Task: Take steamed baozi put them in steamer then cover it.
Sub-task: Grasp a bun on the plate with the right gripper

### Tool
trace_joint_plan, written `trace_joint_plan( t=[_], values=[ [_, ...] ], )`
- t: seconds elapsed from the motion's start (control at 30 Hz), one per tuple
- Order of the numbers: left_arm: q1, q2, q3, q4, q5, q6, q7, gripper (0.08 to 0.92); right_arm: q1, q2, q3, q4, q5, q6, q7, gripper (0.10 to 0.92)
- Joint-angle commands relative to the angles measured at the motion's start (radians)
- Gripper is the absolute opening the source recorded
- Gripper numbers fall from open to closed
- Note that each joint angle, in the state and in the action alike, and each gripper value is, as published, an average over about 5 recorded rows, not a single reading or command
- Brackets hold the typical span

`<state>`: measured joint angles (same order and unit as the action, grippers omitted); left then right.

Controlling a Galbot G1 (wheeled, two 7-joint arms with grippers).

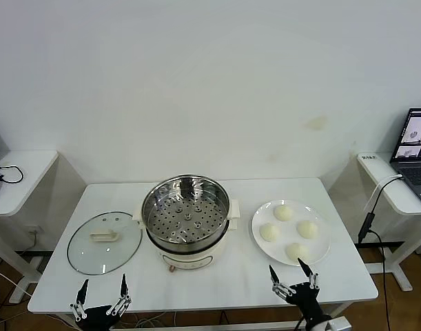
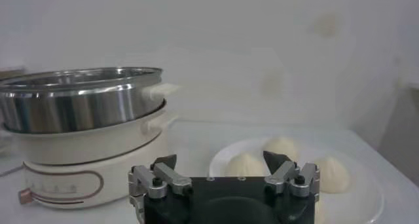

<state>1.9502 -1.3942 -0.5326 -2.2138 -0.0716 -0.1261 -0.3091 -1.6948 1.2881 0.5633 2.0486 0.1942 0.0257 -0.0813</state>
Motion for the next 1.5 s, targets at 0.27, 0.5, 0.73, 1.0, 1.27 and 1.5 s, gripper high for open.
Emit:
trace_joint_plan(
  t=[0.27,0.5,0.73,1.0,1.27,1.5],
  values=[
    [-0.024,0.007,-0.018,-0.012,0.017,0.071,-0.016,0.823,0.119,-0.067,0.033,-0.012,-0.17,-0.055,0.05,0.823],
    [-0.038,0.009,-0.02,-0.001,0.046,0.069,-0.012,0.823,0.319,-0.268,0.062,-0.111,-0.365,-0.178,0.004,0.823],
    [-0.05,0.004,-0.021,-0.004,0.07,0.071,-0.012,0.823,0.575,-0.497,-0.015,-0.263,-0.507,-0.209,-0.187,0.823],
    [-0.054,-0.002,-0.017,-0.008,0.084,0.07,-0.013,0.823,0.984,-0.714,-0.342,-0.487,-0.499,-0.175,-0.46,0.823],
    [-0.063,0.001,-0.018,-0.007,0.09,0.069,-0.018,0.823,1.403,-0.736,-0.834,-0.708,-0.438,-0.11,-0.723,0.823],
    [-0.072,0.008,-0.023,-0.002,0.082,0.071,-0.019,0.823,1.646,-0.647,-1.132,-0.829,-0.37,-0.131,-0.891,0.823]
  ],
)
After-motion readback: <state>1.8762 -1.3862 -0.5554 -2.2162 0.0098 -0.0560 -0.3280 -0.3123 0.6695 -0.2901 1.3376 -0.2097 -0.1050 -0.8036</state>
